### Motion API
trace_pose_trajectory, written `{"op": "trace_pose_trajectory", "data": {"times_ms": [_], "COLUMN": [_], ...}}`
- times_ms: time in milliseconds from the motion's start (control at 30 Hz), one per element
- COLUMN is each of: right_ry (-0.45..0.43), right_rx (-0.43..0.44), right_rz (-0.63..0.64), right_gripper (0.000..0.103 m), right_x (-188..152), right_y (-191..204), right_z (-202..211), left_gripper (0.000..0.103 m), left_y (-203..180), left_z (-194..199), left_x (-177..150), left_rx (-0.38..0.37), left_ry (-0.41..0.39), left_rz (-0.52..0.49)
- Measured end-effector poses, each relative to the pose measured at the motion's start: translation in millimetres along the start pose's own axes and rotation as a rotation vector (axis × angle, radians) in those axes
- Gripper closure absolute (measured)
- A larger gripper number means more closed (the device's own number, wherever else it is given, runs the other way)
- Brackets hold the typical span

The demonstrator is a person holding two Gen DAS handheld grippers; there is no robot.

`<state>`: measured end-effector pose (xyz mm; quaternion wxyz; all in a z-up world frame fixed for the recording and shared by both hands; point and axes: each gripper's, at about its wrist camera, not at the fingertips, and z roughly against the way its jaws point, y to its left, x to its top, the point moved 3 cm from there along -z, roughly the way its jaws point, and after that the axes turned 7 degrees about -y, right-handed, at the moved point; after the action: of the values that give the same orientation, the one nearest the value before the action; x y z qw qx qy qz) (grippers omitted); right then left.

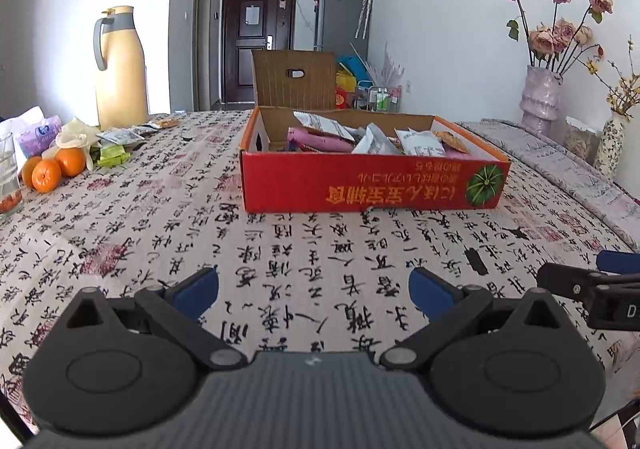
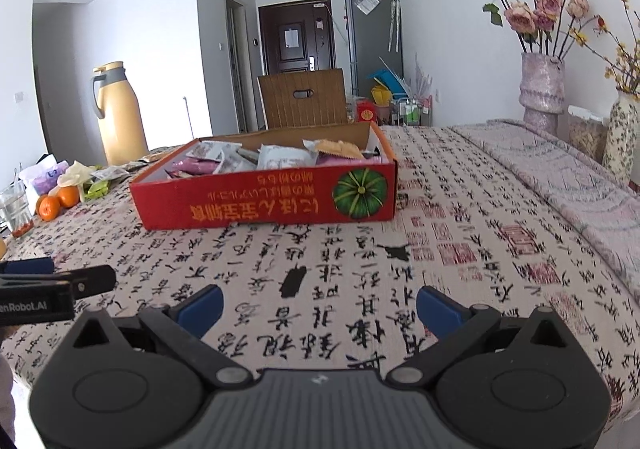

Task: Organize snacks

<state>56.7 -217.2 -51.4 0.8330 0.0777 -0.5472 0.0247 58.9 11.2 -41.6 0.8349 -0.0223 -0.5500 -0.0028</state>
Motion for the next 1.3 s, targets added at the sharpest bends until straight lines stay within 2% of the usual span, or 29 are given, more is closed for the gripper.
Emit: {"op": "trace_pose_trajectory", "data": {"times_ms": [1300], "right_ry": [0.025], "right_rx": [0.006], "right_rz": [-0.012], "right_gripper": [0.000], "right_x": [-10.8], "right_y": [-1.2], "right_z": [-7.9], "left_gripper": [0.000], "left_y": [1.3], "left_z": [-2.7], "left_x": [-12.5], "left_rx": [-0.002], "left_ry": [0.035], "left_rz": [-0.006]}}
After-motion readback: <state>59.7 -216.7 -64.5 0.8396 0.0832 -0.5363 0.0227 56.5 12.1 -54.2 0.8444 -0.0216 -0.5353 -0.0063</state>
